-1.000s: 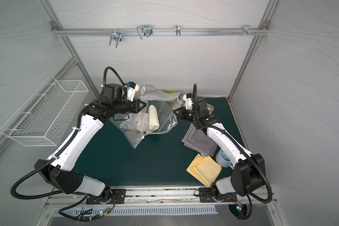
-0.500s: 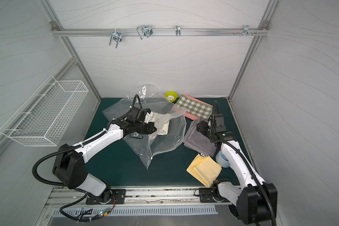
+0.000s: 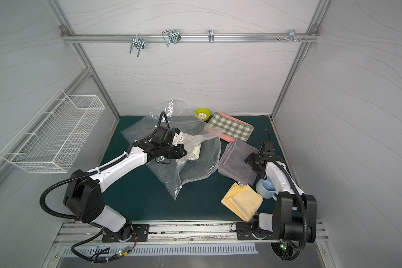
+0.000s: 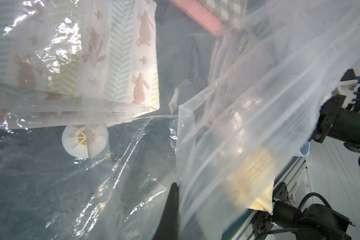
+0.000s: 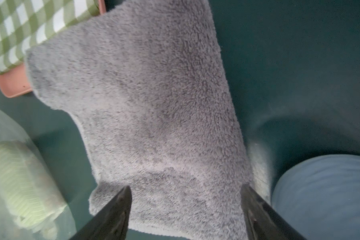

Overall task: Place the folded towel into the vacuum bag
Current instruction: Adjust the vacuum bag at the center of the board, then move the towel to the center of the board.

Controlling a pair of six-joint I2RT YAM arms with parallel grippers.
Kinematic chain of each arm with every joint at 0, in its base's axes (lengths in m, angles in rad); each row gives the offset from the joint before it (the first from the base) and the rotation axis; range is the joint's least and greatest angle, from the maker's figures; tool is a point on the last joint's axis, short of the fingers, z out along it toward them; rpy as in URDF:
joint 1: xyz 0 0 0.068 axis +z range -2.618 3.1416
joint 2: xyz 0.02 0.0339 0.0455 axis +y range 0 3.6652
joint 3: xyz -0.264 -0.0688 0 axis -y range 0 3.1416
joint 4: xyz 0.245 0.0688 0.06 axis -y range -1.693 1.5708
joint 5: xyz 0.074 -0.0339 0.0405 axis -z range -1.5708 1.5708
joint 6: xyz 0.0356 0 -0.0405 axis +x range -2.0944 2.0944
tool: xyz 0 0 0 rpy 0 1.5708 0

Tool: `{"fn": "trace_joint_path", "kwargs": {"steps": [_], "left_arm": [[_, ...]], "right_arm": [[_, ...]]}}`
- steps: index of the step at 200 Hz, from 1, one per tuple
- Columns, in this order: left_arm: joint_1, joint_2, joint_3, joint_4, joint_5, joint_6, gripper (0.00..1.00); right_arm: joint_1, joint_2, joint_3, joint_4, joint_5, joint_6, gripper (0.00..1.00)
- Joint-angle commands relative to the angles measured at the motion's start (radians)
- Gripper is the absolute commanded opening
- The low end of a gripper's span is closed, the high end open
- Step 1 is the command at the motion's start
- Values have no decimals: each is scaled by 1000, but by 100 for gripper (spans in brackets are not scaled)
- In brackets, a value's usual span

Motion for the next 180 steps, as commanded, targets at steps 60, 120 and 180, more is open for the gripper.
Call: {"fn": "trace_joint_path", "kwargs": {"steps": [60,120,180], "left_arm": [[-2,8,70,13,4,-1,0],[-3,18,95,-5,-11,20,0],[-2,19,93,-7,-14,20,0]], "right_arm": [[-6,227,115,-35,87,-8,88],[57,267,103,60,-93,2,86],[203,251,80,108,-207,66,86]]}}
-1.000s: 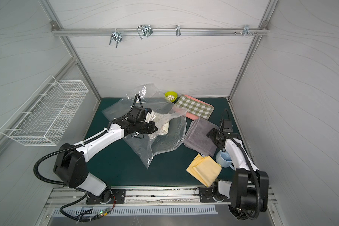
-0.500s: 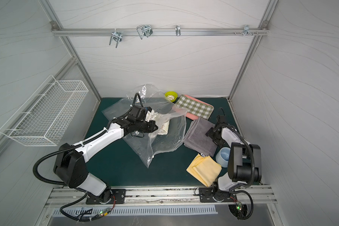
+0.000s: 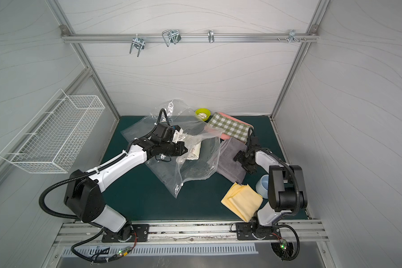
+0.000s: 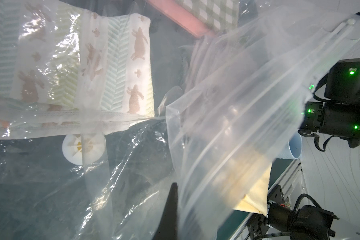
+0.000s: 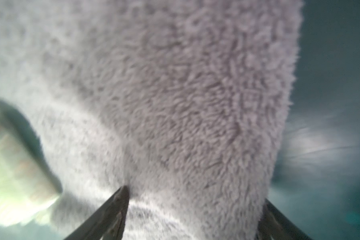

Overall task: Place the folded towel into the vacuum bag
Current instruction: Move the towel to the center of the board, then pick up the towel from the center of the board.

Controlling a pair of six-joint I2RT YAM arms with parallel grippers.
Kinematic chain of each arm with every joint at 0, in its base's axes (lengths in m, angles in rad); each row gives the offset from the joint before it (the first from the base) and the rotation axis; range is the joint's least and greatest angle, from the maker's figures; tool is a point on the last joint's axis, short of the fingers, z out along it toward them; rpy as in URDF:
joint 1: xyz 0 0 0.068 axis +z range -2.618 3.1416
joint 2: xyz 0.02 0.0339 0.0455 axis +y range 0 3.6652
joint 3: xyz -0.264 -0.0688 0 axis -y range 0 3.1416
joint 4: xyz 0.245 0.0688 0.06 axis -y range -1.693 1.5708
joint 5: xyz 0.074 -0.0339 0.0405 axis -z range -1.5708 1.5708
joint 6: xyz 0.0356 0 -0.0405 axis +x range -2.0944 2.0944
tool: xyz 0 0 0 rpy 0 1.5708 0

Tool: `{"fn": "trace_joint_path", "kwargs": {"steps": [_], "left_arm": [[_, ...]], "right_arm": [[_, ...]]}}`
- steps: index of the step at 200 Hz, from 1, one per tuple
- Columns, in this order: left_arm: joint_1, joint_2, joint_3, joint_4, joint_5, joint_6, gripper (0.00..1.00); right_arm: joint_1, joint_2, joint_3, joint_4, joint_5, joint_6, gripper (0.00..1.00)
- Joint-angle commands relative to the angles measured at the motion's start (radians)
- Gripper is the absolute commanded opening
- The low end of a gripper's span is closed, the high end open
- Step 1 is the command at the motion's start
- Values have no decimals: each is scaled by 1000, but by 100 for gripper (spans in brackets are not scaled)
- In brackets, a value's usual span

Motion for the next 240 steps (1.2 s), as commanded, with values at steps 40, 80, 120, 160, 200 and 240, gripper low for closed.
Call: {"fn": "trace_joint_path", "kwargs": {"steps": [40,80,120,160,200,240], "left_arm": [[-3,12,38,13,-10,10,0],[-2,22,39,18,1,4,0],[-2,18,40,18,5,1,0],[-2,6,27,15,-3,6,0],[-3,5,24,19,-1,1,0],[-2,10,20,25,7,-13,0]], "right_arm": [[62,-91,-44,-74,58,35,87],[52,-137,-91,-71,89,42,87],[54,-32,-86,39,26,58,87],[89,26,-63,93,53,31,78],[107,18,-99,184,39,30,33],[106,-49,-112,283,-53,-27,0]]}}
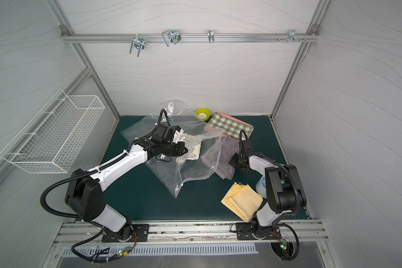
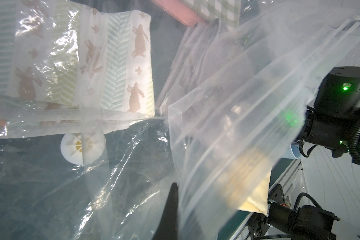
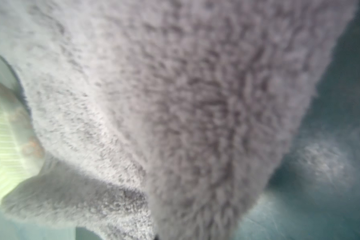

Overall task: Place the folded towel into the vacuum bag
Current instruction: Pick up the towel from the center of the board.

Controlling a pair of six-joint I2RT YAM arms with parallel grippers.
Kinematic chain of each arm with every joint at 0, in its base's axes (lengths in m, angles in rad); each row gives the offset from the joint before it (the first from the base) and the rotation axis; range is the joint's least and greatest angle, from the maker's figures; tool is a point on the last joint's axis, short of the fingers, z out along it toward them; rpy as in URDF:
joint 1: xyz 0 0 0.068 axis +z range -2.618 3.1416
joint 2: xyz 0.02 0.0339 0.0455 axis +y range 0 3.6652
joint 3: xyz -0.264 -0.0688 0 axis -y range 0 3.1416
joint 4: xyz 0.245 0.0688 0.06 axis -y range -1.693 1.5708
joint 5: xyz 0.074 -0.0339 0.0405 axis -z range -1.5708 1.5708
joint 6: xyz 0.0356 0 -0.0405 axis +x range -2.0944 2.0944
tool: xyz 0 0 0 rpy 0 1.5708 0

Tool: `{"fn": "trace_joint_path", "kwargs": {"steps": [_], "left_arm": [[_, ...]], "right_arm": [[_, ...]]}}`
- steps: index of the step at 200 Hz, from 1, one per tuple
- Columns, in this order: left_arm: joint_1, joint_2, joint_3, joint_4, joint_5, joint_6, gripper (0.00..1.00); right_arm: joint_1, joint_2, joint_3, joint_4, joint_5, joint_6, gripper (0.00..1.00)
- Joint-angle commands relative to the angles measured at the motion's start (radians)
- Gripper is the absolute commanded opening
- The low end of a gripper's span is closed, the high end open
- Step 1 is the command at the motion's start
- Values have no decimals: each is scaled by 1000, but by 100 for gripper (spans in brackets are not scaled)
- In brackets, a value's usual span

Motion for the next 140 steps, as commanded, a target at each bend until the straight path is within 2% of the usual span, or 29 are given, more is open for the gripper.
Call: {"fn": "trace_joint_path", "kwargs": {"steps": [1,48,93,140], "left_arm": [[-3,1,19,25,2,-11,0],[-1,8,12,25,-8,-25,0],[0,18,17,23,-4,-27,0],[1,21,18,28,13,-30,0]], "right_arm": [[7,-40,-12,79,-75,-40,0],[8,-211,45,45,-177,-53,0],[45,-347,181,17,-329,-114,0],[161,-443,413,-18,-308,-185,0]]}}
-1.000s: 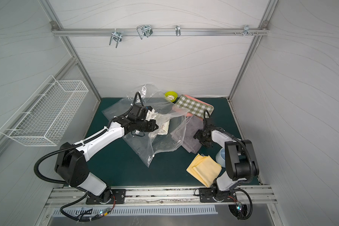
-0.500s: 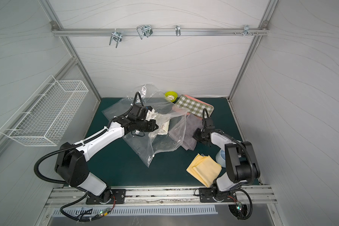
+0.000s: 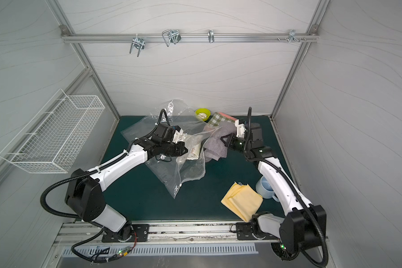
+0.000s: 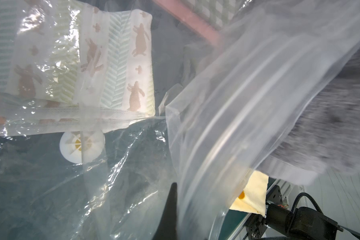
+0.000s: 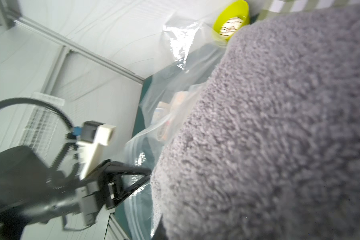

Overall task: Place the folded towel into the vacuum bag
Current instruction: Pick up the towel from the center of the board, then place the towel in the vacuum bag.

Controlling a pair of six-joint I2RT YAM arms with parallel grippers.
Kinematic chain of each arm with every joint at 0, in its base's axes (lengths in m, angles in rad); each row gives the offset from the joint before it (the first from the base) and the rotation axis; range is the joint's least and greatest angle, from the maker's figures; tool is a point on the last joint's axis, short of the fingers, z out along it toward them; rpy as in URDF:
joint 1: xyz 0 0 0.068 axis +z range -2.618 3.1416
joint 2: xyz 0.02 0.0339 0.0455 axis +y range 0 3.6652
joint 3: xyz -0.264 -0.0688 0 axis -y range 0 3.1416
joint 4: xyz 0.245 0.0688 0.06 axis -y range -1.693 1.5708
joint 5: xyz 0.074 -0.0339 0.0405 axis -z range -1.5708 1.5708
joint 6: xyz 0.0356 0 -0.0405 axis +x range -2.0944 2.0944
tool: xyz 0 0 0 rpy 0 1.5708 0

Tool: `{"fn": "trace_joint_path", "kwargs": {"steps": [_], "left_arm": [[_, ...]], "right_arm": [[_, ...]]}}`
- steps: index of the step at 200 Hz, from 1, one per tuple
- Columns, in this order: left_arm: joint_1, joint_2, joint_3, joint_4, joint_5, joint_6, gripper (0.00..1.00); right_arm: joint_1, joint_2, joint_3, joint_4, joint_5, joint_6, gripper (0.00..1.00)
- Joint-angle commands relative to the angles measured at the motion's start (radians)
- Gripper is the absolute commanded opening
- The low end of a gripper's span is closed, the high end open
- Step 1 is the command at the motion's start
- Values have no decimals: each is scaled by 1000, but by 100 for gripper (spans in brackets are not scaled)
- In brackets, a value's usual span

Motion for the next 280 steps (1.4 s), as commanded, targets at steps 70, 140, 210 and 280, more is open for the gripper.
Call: {"fn": "trace_joint_path", "kwargs": {"steps": [70,140,210,280], "left_arm": [[18,50,11,84,131,-73,0],[77,54,51,102,233,-102,0],[74,42,139,18,283,-37,0],[-71,84,280,-110,216,115,0]], "right_arm": [[229,-74,314,106,-56,-113,0],[258,15,-254,199,54,-55,0],[260,217,-322,80,317,-50,0],[332,256,-208,154,181,-49,0]]}}
